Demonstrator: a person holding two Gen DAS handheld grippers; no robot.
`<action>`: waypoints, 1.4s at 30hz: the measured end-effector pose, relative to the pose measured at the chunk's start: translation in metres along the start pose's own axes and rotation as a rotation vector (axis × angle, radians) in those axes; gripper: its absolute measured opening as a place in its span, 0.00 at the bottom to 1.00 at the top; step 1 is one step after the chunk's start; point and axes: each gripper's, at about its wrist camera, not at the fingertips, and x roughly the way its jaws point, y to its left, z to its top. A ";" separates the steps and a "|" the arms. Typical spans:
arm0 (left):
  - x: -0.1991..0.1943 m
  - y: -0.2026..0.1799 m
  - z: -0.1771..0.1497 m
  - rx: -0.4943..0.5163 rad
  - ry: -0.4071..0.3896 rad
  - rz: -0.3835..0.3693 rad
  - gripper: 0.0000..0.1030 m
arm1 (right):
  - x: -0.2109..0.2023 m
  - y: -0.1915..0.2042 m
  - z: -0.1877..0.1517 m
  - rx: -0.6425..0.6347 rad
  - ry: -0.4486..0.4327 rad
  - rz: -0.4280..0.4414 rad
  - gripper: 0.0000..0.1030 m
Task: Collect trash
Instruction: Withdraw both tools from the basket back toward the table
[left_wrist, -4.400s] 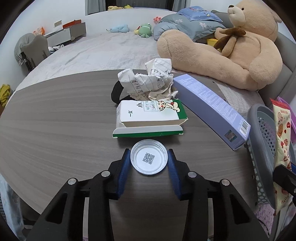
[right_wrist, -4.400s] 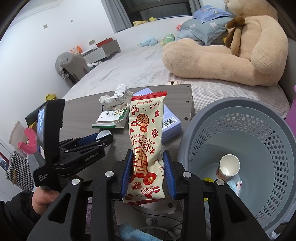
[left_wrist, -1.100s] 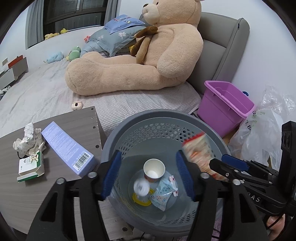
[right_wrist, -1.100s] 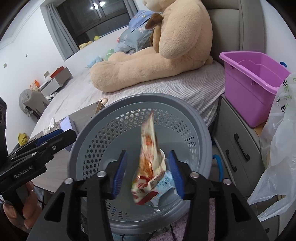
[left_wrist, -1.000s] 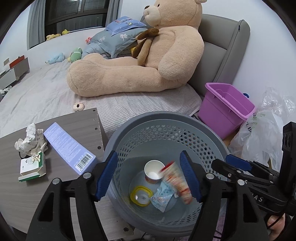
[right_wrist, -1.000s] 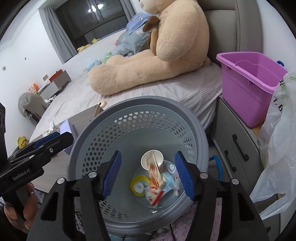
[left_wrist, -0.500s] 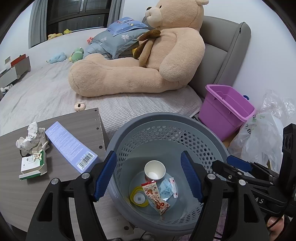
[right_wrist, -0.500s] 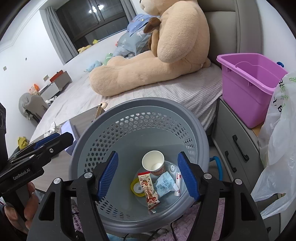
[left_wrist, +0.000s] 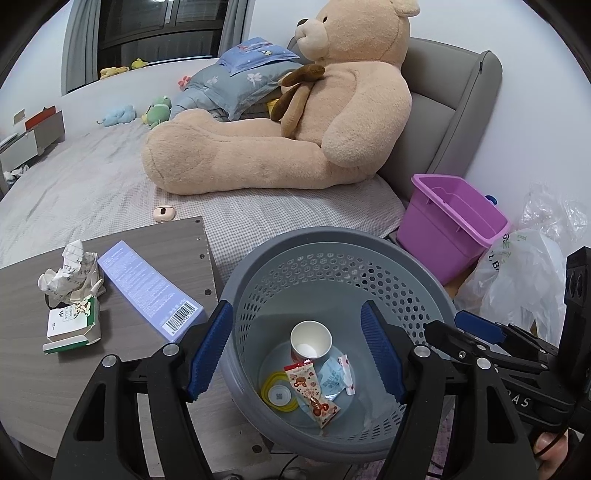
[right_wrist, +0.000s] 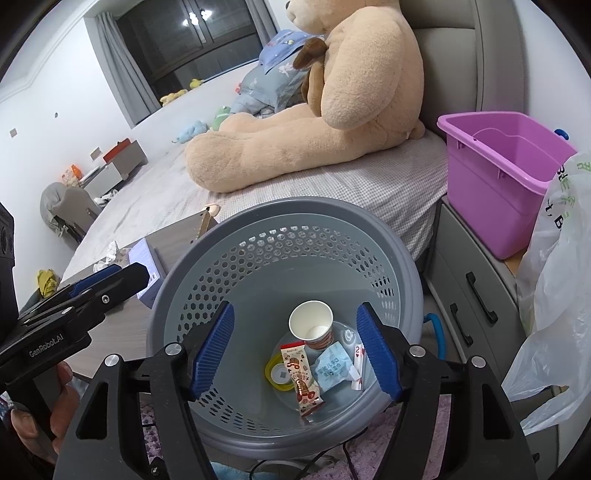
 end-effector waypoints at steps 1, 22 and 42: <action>-0.001 0.001 0.000 -0.002 -0.003 0.000 0.67 | -0.001 0.001 0.000 -0.001 -0.003 0.000 0.66; -0.036 0.032 -0.011 -0.060 -0.062 0.038 0.67 | -0.016 0.043 -0.003 -0.069 -0.025 0.041 0.69; -0.049 0.115 -0.037 -0.207 -0.060 0.173 0.67 | 0.000 0.102 -0.014 -0.146 0.009 0.116 0.70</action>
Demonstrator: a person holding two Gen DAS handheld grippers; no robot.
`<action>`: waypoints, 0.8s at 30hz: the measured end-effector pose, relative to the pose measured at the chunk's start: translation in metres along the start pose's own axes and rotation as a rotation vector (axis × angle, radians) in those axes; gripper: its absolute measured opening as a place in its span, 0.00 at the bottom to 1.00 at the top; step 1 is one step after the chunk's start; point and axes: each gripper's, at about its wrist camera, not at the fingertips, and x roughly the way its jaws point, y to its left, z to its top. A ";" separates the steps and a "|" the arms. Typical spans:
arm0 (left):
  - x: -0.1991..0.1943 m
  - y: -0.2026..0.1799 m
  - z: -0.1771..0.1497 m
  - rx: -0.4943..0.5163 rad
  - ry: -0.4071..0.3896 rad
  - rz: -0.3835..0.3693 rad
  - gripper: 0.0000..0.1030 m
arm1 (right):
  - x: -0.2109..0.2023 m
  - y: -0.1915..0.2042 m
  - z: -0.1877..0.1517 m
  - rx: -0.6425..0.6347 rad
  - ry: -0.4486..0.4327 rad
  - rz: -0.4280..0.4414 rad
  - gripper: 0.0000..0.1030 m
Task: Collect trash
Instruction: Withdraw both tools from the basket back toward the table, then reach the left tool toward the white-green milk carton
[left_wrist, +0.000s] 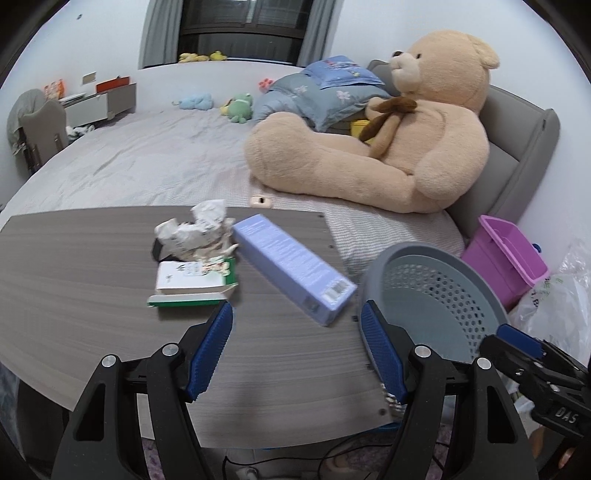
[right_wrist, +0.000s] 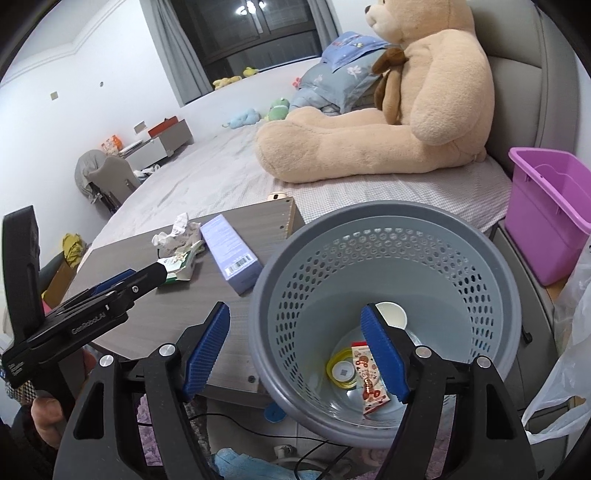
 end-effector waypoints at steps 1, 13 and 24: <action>0.002 0.007 0.000 -0.013 0.005 0.013 0.67 | 0.001 0.002 0.000 -0.003 0.002 0.004 0.70; 0.025 0.068 0.016 -0.121 0.048 0.091 0.81 | 0.027 0.021 0.003 -0.035 0.039 0.045 0.70; 0.064 0.072 0.032 -0.049 0.160 0.098 0.82 | 0.052 0.029 0.014 -0.044 0.067 0.082 0.71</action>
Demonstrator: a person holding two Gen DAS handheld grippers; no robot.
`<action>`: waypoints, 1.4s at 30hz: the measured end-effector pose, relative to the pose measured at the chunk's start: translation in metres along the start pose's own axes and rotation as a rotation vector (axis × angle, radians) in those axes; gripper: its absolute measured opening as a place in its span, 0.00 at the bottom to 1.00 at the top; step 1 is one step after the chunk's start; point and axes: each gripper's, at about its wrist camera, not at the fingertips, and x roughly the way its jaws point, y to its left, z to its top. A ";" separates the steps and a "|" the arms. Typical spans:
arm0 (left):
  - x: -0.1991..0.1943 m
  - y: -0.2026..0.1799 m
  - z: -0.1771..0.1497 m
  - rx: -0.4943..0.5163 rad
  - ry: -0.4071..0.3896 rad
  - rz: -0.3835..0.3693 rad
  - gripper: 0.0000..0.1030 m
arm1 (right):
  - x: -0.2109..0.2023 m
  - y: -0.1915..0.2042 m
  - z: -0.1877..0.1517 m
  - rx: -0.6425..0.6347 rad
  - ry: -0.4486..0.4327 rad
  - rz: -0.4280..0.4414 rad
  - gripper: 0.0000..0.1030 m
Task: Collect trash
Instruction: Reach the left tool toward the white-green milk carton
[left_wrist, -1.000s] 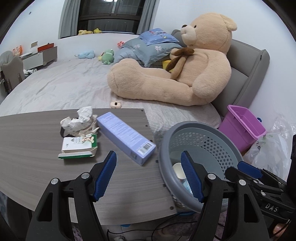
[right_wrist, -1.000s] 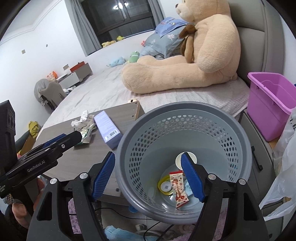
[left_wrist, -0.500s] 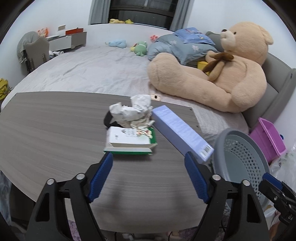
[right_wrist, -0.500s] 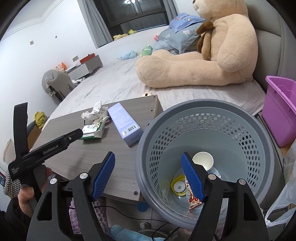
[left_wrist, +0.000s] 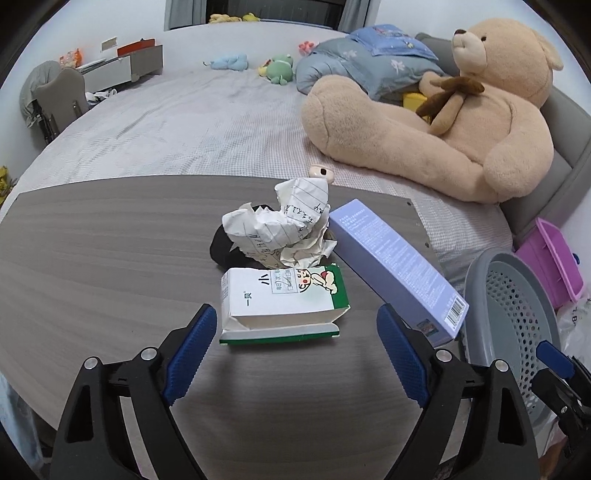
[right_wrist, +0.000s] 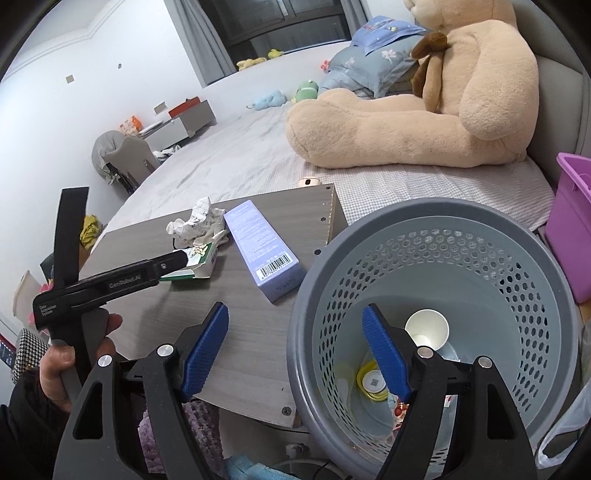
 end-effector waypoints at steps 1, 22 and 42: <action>0.003 0.000 0.002 0.002 0.004 0.003 0.82 | 0.002 -0.001 0.000 0.001 0.002 0.002 0.71; 0.031 -0.024 0.015 0.034 -0.008 0.181 0.82 | 0.017 -0.004 0.001 0.015 0.034 0.022 0.71; 0.023 0.004 -0.007 -0.042 0.008 0.189 0.82 | 0.013 0.000 0.000 0.017 0.032 0.032 0.71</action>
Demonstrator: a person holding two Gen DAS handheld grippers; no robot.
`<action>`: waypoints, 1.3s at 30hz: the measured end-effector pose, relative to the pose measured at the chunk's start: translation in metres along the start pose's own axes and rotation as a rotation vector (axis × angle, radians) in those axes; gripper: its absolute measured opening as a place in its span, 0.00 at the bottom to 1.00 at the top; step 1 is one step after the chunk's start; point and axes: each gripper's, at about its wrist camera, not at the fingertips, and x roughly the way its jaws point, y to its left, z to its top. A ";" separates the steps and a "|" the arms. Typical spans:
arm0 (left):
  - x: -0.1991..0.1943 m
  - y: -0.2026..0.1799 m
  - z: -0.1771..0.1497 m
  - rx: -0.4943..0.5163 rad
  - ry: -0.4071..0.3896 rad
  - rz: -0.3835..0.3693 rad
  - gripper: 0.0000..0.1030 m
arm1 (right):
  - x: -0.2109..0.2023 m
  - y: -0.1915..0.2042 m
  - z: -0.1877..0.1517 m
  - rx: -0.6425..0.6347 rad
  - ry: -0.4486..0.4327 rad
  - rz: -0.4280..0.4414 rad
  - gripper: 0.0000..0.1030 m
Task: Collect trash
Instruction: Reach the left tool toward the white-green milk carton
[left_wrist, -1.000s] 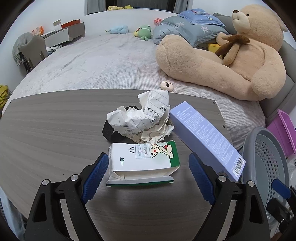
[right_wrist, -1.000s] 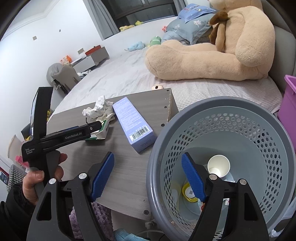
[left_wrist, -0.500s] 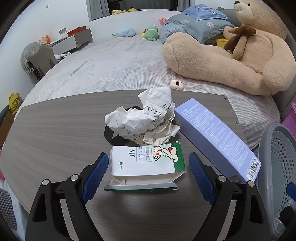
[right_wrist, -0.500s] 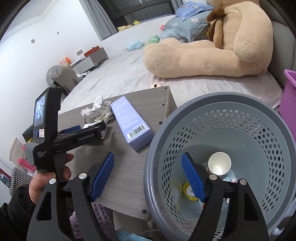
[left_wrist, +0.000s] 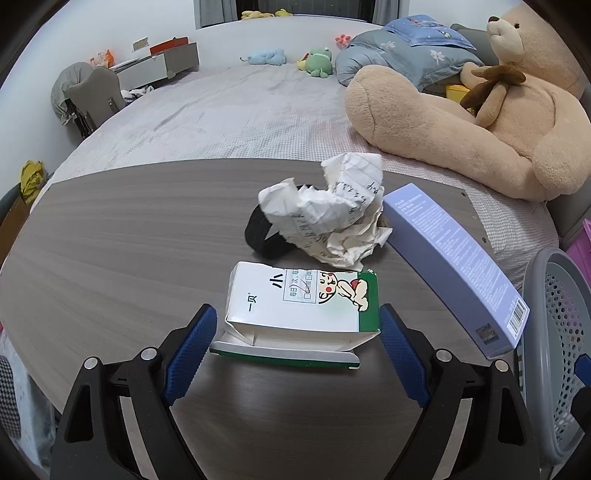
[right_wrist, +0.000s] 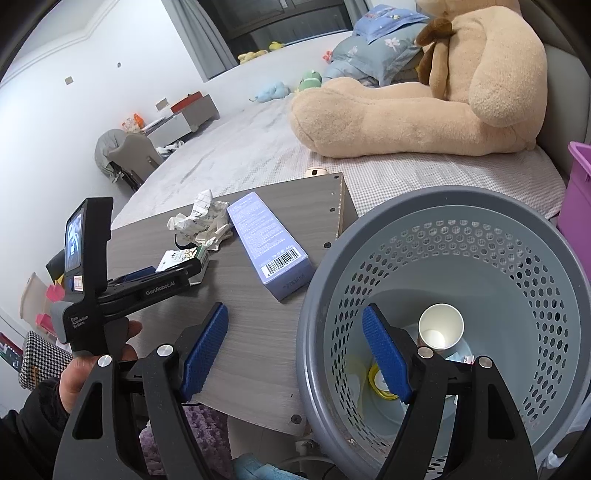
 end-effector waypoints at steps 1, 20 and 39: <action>0.000 0.001 -0.001 -0.005 0.001 0.000 0.82 | 0.000 0.001 0.000 -0.002 -0.001 0.000 0.71; -0.015 0.075 -0.027 -0.156 0.018 0.031 0.82 | -0.004 0.027 -0.001 -0.053 -0.010 0.007 0.71; -0.038 0.100 -0.039 -0.194 -0.019 -0.003 0.82 | -0.004 0.025 -0.004 -0.039 -0.009 0.029 0.71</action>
